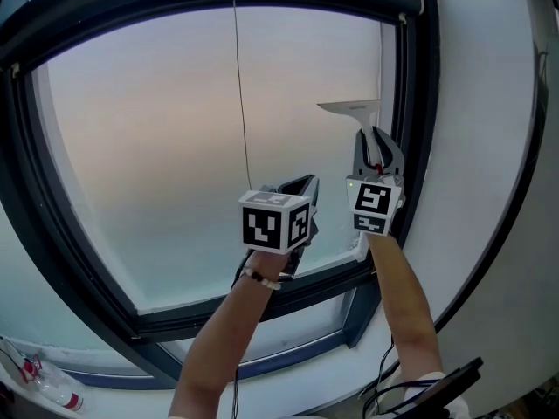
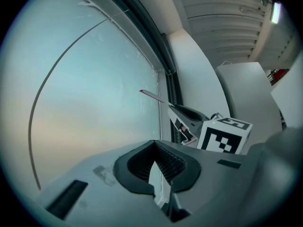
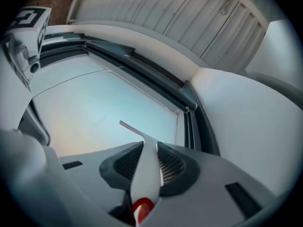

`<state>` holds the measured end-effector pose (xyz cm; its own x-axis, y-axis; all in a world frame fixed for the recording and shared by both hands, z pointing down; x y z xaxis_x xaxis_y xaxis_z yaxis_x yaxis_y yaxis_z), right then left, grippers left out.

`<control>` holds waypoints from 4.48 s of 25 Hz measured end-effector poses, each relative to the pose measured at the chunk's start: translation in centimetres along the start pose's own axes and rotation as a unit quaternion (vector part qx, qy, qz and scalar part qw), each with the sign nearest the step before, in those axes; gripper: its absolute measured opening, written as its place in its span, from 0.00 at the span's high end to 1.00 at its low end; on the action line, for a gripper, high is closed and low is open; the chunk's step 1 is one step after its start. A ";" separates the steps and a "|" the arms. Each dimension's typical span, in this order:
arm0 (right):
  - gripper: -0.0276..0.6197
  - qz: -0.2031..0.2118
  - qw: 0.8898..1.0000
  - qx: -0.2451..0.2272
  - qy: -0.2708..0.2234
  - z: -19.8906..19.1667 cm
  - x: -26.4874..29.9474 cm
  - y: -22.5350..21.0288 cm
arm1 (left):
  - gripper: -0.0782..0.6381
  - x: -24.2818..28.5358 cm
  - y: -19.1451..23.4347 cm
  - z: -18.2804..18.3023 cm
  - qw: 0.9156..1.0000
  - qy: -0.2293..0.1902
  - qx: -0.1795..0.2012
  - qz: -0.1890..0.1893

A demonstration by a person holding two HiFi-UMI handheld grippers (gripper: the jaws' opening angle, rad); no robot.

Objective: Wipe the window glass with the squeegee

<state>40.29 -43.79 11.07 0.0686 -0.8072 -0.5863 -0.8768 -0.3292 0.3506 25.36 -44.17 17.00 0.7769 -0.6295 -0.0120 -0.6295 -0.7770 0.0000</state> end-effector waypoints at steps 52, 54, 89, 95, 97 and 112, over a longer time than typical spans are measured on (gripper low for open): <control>0.83 0.013 1.000 -0.012 0.013 -0.4 2.4 -0.1 | 0.89 -0.3 -0.5 -5.3 0.999 0.008 -0.041 -0.021; 0.83 0.015 1.000 -0.015 0.020 -1.5 1.4 0.4 | 0.89 -0.3 -0.7 -6.3 0.999 0.014 -0.047 -0.024; 0.84 0.077 0.978 -0.070 0.181 -23.3 -16.6 9.3 | 0.89 0.5 -0.4 -21.1 0.983 0.117 -0.143 0.010; 0.84 0.085 0.971 -0.075 0.211 -26.0 -19.0 10.7 | 0.89 0.1 -0.4 -22.6 0.980 0.125 -0.153 0.016; 0.84 0.089 0.968 -0.079 0.222 -27.1 -19.9 11.1 | 0.89 0.0 -0.5 -23.0 0.980 0.128 -0.154 0.016; 0.84 0.111 0.950 -0.116 0.266 -31.0 -23.0 13.0 | 0.89 -0.4 -0.6 -25.6 0.974 0.161 -0.157 0.016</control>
<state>42.09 -44.64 51.71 0.1789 -0.9827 -0.0480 -0.7731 -0.1706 0.6109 25.63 -43.64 42.58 0.7514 -0.5839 0.3073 -0.6589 -0.6888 0.3024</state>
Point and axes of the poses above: the fingertips, and each gripper's own axes: x forward along the fingers, y to its left, z out of its top, the point moved 6 cm from there along -x, backward along the fingers, and after that the axes turned 4 degrees about y, right-handed, at the moved point
